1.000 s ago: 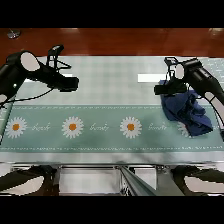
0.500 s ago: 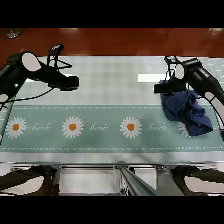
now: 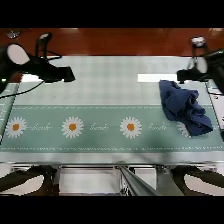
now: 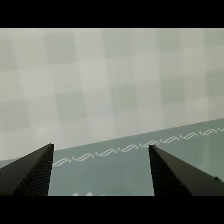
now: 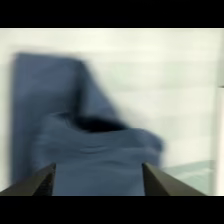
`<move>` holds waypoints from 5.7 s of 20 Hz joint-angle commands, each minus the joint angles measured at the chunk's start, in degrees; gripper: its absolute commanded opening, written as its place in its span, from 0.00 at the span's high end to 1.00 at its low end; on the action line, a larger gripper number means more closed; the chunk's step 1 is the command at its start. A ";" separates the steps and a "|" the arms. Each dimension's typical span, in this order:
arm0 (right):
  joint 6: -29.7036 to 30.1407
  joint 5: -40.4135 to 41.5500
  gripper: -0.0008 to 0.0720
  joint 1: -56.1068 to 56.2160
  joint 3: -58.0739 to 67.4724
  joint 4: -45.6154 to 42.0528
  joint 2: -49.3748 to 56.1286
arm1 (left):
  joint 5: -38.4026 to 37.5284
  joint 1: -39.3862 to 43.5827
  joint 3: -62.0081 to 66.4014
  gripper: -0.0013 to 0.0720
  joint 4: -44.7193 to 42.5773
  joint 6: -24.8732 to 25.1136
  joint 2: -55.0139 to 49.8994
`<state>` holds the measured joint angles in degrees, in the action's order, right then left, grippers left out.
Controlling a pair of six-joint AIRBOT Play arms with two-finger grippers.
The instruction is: Fold the shirts.
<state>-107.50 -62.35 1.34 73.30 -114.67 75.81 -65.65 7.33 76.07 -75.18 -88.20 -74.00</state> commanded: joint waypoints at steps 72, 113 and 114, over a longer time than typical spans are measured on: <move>13.79 -1.27 0.14 -24.70 -50.21 45.29 -36.39 | 10.97 1.38 -41.05 0.03 55.84 30.10 -3.65; 31.08 -9.90 0.95 -22.67 28.63 71.19 -40.19 | -11.72 -18.10 32.04 0.96 29.44 18.21 25.57; 30.91 -9.66 0.95 -22.67 29.24 70.64 -41.46 | -12.07 -18.10 31.95 0.96 28.06 18.21 28.35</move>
<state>-74.61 -72.99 -21.50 95.50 -40.91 38.61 -76.90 -10.37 103.57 -38.26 -67.44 -51.86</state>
